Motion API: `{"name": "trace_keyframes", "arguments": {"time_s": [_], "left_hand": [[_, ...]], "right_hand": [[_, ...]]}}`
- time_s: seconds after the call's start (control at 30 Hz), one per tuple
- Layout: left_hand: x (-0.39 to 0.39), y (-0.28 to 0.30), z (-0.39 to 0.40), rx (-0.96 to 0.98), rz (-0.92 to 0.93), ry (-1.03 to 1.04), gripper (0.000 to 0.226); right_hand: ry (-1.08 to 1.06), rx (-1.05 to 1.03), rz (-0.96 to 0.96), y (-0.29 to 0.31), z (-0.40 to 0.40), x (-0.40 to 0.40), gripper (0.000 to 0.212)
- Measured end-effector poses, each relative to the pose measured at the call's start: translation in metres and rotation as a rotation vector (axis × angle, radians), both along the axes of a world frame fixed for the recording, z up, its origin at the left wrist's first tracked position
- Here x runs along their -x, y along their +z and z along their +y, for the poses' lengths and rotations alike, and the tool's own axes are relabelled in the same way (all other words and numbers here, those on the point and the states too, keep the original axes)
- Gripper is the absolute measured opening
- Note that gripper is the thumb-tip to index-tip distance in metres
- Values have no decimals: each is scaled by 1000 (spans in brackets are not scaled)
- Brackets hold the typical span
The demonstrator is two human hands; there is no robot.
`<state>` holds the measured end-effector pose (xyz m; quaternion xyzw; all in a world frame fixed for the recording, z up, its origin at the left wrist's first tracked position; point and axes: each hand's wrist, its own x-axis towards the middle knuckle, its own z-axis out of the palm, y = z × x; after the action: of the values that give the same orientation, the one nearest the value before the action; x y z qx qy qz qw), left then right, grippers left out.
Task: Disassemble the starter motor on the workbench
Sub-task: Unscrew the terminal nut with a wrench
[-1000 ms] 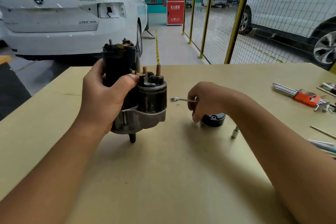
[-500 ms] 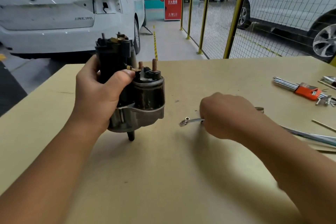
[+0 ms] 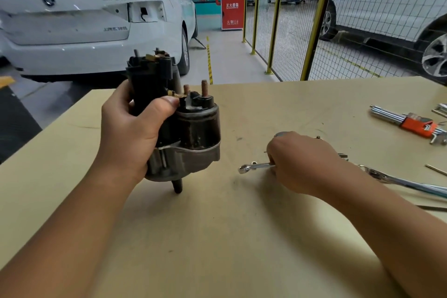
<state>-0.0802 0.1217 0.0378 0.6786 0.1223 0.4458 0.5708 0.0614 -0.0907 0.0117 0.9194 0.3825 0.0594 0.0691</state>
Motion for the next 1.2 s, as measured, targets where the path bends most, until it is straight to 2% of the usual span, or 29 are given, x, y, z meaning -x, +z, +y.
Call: {"name": "trace_keyframes", "arguments": {"time_s": [0.13, 0.2, 0.3, 0.37, 0.43, 0.53, 0.67, 0.8, 1.0, 1.2], "left_hand": [[1, 1, 3, 39, -22, 7, 25], [1, 1, 2, 47, -24, -3, 25], [3, 1, 3, 66, -26, 1, 23], [3, 0, 3, 58, -25, 0, 24], [2, -1, 3, 34, -25, -3, 24], [0, -3, 5, -7, -31, 7, 22], [-4, -7, 6, -43, -41, -13, 23], [-4, -9, 9, -88, -52, -35, 27], [-5, -6, 5, -122, -15, -41, 30], [0, -3, -3, -124, 23, -40, 34]], "right_hand": [[39, -35, 40, -1, -2, -3, 7], [48, -99, 132, 6, -5, -7, 21], [49, -359, 273, 25, -17, -18, 34], [18, -570, 290, 37, -29, -27, 25], [-21, -695, 315, 45, -39, -35, 16], [-73, -647, 288, 47, -49, -47, 13], [-243, -571, 208, 37, -59, -69, 10], [-394, -529, 279, 20, -65, -85, 8], [-433, -462, 227, 9, -66, -101, 17], [-453, -401, 259, -5, -71, -112, 6]]}}
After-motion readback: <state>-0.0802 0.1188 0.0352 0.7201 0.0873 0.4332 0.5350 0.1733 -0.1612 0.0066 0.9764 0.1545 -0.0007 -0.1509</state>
